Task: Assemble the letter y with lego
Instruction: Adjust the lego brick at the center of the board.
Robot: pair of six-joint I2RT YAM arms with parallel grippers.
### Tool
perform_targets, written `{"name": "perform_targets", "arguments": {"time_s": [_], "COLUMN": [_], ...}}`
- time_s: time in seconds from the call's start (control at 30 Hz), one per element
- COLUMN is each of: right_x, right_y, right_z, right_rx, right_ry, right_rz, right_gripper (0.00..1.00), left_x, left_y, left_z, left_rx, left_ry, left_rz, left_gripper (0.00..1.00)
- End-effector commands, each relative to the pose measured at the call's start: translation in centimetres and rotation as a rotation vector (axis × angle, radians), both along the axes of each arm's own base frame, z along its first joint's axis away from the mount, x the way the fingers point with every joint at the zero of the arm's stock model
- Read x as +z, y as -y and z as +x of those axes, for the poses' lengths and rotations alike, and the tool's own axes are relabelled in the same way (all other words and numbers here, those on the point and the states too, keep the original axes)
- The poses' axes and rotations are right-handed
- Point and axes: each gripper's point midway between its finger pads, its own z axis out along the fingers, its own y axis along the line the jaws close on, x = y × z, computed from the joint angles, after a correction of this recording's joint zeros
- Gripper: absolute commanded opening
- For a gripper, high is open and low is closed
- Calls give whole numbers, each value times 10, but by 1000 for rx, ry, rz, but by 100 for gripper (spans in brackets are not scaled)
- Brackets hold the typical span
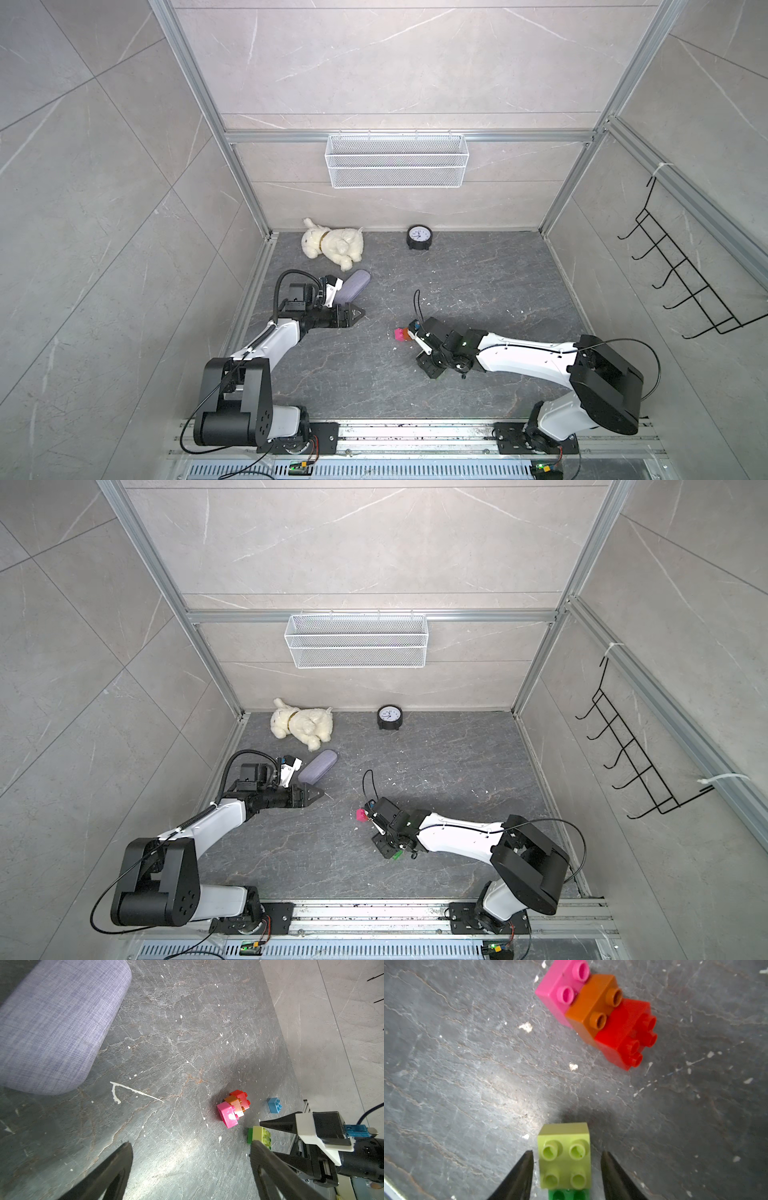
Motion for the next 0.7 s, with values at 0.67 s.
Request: {"name": "perform_targets", "arguments": {"time_s": [0.67], "right_x": [8], "right_y": [-8], "right_z": [-68], "right_rx": [-379], "right_ry": [-181], "right_rz": [224], "right_gripper": [46], "left_x": [8], "left_y": [2], "left_z": [0], "left_rx": [-13], "left_ry": [34], "left_rz": [-18], "left_gripper": [91]}}
